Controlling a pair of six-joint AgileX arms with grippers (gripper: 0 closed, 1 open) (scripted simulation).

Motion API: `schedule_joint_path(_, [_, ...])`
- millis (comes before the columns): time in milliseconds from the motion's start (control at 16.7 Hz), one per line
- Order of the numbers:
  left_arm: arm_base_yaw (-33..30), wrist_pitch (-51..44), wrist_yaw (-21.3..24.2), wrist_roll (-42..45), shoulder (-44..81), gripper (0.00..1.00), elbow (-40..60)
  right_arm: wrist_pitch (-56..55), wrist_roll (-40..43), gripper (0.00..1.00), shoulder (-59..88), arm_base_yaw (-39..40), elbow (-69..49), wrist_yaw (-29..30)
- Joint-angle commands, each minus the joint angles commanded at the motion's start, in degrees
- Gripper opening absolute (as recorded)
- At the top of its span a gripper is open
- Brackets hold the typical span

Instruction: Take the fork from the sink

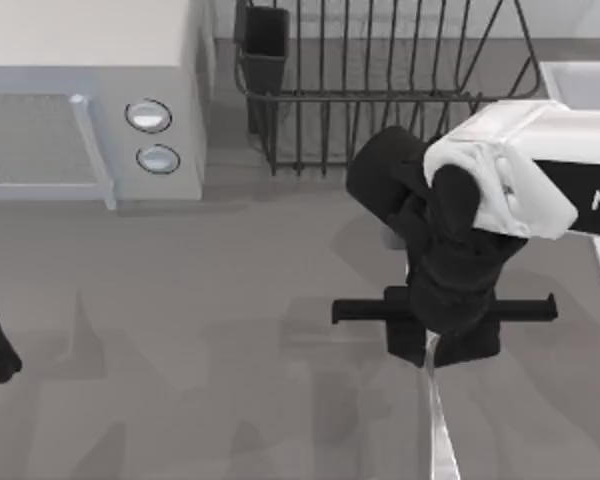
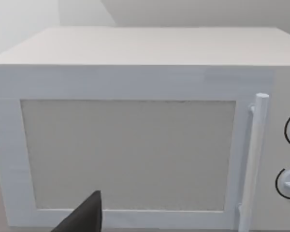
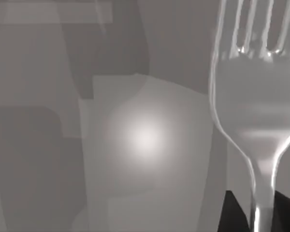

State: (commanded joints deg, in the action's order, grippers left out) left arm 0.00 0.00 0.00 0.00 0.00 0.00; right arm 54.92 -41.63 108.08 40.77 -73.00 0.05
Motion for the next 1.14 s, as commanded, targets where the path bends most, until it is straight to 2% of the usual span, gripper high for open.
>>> schedule_joint_path(780, [0.0, 0.0, 0.0, 0.0, 0.0, 1.00, 0.0, 0.0, 0.0, 0.98, 0.0, 0.0, 0.0, 0.0])
schedule_joint_path(1140, [0.0, 0.0, 0.0, 0.0, 0.0, 1.00, 0.0, 0.0, 0.0, 1.00, 0.0, 0.0, 0.0, 0.0])
